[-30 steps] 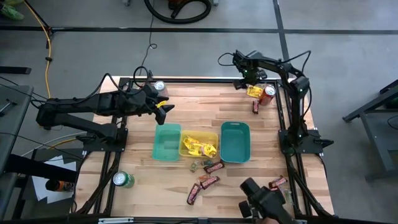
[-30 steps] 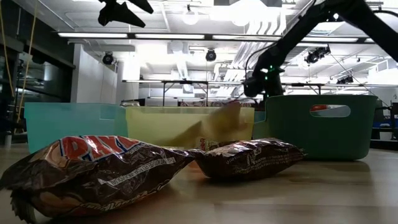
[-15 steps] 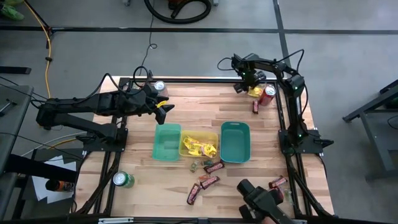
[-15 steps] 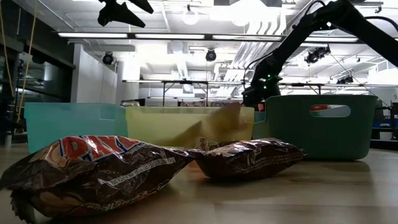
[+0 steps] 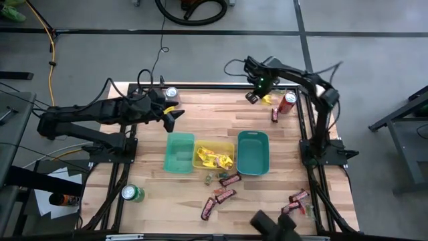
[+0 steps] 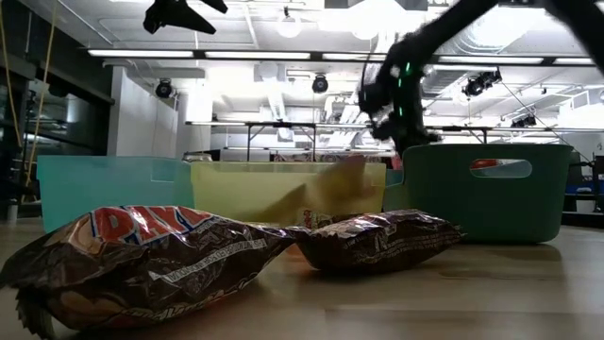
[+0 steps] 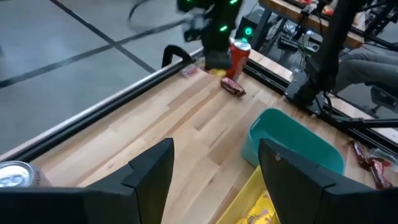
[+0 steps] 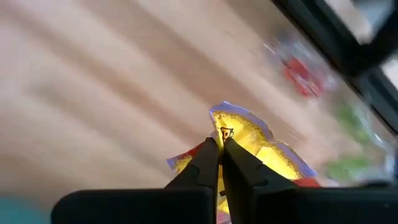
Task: Sort candy
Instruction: Put the yellow candy into the yellow bin
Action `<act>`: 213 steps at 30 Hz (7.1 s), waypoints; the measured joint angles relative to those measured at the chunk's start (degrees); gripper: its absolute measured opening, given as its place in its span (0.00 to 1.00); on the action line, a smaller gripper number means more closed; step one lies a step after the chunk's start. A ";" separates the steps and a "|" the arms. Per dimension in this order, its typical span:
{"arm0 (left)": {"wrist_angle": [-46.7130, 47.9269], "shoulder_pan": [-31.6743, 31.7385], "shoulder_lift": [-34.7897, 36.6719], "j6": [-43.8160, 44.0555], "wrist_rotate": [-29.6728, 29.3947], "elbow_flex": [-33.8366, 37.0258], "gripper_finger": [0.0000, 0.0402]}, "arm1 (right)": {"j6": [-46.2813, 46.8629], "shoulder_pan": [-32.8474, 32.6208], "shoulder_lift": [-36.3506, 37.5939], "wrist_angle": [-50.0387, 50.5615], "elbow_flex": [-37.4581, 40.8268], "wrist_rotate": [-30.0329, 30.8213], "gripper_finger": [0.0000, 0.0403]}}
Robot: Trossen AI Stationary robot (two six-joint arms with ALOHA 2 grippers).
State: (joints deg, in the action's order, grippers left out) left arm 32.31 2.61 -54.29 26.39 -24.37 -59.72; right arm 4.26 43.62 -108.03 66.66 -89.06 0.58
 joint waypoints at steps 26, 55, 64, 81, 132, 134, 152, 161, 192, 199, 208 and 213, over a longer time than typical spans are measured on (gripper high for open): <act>-3.31 0.00 0.29 0.39 -1.58 0.00 0.55 | 8.03 -46.24 5.80 -28.17 -0.07 1.45 0.01; -0.54 4.42 -1.70 5.03 -0.81 -0.78 0.54 | 13.70 -46.41 23.55 -6.21 -0.11 7.14 0.51; 31.69 28.59 -13.79 -6.35 6.79 -13.82 0.52 | 19.13 -46.37 27.56 -4.98 -0.13 13.40 0.51; 18.33 42.50 -22.72 -28.05 15.27 10.49 0.52 | 20.28 -45.86 27.34 -4.81 -0.13 13.40 0.51; 9.13 42.38 -18.58 -43.03 8.80 15.98 0.17 | 25.32 -45.16 27.30 -4.88 -0.11 14.47 0.51; 8.95 42.38 -19.50 -43.17 9.61 15.98 0.23 | 25.34 -45.15 27.30 -4.88 -0.11 14.47 0.51; 3.52 46.11 -26.39 -47.20 8.36 18.60 0.58 | 28.97 -45.16 27.30 -4.88 -0.11 14.47 0.51; -5.85 44.05 -25.57 -49.86 6.65 22.87 0.57 | 30.91 -45.12 27.28 -5.14 -0.11 15.96 0.51; 2.86 42.25 -18.58 -40.24 12.10 24.28 0.00 | 30.02 -45.14 27.28 -5.28 -0.11 15.72 0.51; 6.18 38.76 -3.00 -36.30 15.20 21.06 0.00 | 25.86 -45.16 27.37 -5.43 -0.09 15.46 0.51; 1.50 31.85 4.13 -24.60 20.81 14.95 0.00 | 18.34 -45.16 27.41 -10.51 -0.11 15.32 0.51; -8.53 23.07 3.26 -15.87 23.94 14.01 0.00 | 15.20 -45.27 29.07 -11.25 -0.09 15.29 0.51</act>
State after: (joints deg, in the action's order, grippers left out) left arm 23.79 25.68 -51.02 10.52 -0.43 -45.71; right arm 19.46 -1.65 -78.96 55.41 -89.14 15.87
